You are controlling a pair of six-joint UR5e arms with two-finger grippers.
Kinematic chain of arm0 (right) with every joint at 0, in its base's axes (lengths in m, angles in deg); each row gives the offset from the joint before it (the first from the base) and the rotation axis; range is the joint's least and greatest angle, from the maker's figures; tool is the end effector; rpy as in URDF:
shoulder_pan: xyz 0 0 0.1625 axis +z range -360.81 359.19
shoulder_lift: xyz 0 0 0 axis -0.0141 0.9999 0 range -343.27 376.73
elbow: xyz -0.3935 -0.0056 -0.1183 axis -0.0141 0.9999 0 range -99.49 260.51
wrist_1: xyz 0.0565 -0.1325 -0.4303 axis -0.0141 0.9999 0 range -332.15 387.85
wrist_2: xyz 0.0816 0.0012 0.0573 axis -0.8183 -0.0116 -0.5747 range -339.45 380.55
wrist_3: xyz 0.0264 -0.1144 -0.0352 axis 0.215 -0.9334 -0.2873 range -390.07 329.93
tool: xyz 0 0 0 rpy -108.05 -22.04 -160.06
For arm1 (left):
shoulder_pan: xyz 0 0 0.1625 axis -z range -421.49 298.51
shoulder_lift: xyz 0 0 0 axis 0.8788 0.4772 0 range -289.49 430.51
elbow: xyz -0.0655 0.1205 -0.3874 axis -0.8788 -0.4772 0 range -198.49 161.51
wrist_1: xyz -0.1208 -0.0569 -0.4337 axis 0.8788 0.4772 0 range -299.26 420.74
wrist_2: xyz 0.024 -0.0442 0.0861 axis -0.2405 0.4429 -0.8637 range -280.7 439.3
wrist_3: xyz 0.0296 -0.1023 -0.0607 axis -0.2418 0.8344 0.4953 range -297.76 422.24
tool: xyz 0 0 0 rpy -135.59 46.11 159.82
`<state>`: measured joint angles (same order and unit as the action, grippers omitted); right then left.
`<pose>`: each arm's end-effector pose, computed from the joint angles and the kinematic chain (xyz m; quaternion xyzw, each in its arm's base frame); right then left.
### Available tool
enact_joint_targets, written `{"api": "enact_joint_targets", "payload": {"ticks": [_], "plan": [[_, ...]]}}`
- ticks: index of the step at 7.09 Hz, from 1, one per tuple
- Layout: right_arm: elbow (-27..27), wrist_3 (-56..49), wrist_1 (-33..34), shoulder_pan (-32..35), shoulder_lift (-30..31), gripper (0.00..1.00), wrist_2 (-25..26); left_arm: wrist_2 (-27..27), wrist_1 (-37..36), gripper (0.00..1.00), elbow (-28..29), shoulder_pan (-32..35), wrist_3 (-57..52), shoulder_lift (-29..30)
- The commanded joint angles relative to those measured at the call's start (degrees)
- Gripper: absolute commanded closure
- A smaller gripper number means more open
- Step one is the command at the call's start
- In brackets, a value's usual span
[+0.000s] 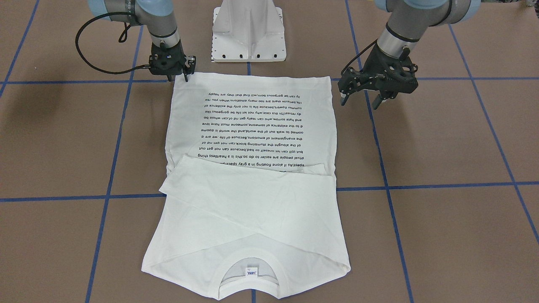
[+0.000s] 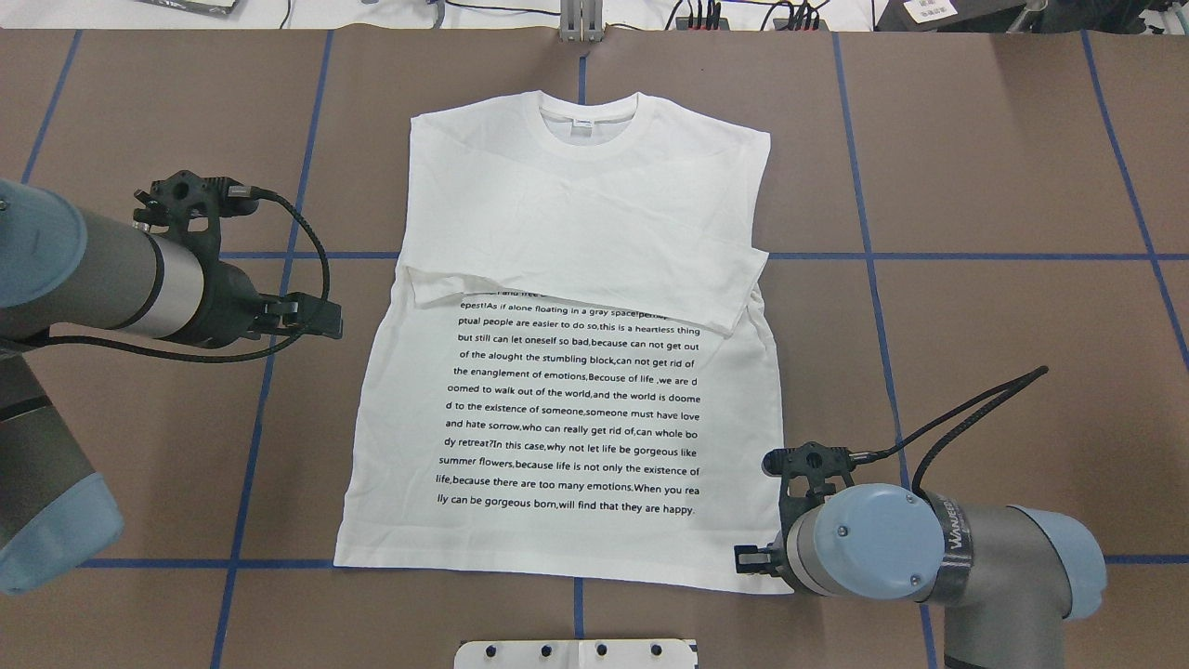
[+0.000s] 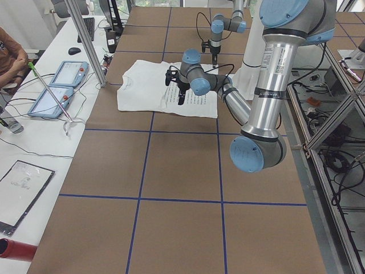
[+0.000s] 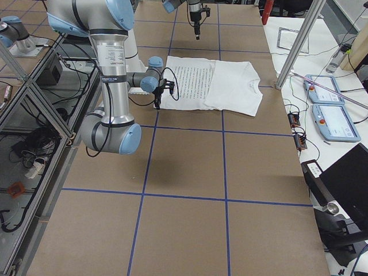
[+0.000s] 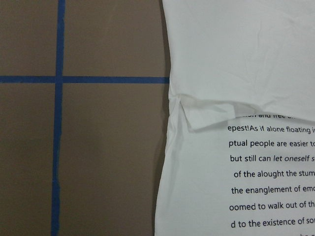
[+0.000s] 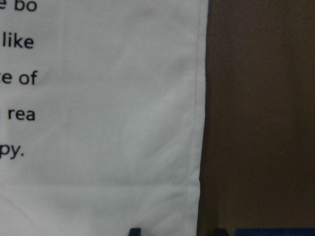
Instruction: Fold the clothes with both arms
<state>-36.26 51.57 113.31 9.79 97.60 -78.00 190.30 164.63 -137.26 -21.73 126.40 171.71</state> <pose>-0.5402 -0.2181 0.3415 -0.0122 -0.3513 -0.0075 0.9361 0.3759 -0.4291 0.2738 0.1047 0.4623 -0.0244 0.8802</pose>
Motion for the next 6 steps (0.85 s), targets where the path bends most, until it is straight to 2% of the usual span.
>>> {"api": "enact_joint_targets", "payload": {"ticks": [1, 2, 4, 5, 6], "plan": [[0.13, -0.07, -0.03, -0.06, -0.1, 0.45, -0.15, 0.0, 0.09, 0.01, 0.03, -0.04, 0.0, 0.31], [0.22, -0.07, -0.12, -0.14, -0.1, 0.55, -0.15, 0.0, 0.0, 0.01, -0.05, 0.05, 0.0, 0.31], [-0.3, -0.07, -0.38, -0.23, -0.28, 0.95, -0.85, 0.0, 0.0, 0.01, 0.03, 0.05, 0.0, 0.22], [-0.31, 0.01, -0.12, -0.14, -1.32, 1.0, -1.02, 0.0, 0.0, 0.01, 0.03, -0.03, 0.0, 0.31], [-0.39, 0.02, -0.03, -0.14, -1.33, 1.0, -1.03, -0.09, 0.0, 0.01, -0.05, 0.05, 0.0, 0.22]]}}
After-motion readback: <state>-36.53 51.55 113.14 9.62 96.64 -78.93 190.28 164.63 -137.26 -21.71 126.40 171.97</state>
